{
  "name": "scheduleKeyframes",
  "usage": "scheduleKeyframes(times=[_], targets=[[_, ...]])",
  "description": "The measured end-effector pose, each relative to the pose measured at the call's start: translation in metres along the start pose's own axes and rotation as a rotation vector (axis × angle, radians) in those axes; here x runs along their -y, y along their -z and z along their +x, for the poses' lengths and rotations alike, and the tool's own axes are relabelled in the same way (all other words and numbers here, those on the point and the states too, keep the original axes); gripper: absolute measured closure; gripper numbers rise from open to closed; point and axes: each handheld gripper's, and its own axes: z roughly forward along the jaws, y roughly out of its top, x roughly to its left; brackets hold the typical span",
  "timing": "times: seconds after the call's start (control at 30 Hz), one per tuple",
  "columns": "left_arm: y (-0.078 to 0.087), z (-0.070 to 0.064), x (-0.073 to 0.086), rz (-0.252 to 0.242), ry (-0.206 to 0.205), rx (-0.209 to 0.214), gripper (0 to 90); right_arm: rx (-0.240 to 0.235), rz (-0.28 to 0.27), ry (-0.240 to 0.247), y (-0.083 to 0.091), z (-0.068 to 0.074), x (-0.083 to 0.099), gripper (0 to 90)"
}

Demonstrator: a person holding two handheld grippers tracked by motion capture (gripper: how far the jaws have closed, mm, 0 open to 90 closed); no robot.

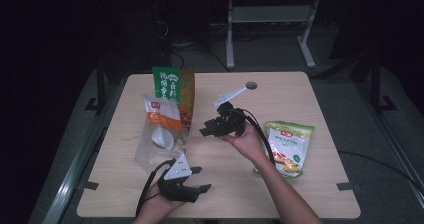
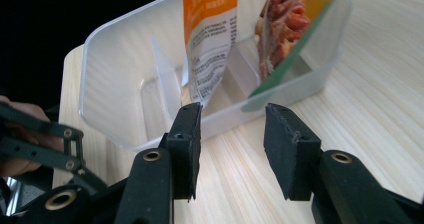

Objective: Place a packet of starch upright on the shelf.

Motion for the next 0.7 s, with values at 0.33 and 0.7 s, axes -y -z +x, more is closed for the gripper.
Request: scheduleKeyframes(times=[0.33,0.7], targets=[[-0.006,-0.001,-0.006,0.003,-0.007,-0.003,36.7,0.04,-0.002,-0.023,0.028,-0.005,0.014,55.1],[-0.012,-0.001,-0.014,0.003,-0.015,-0.004,36.1,0.092,0.001,-0.048,0.06,-0.012,0.032,51.2]])
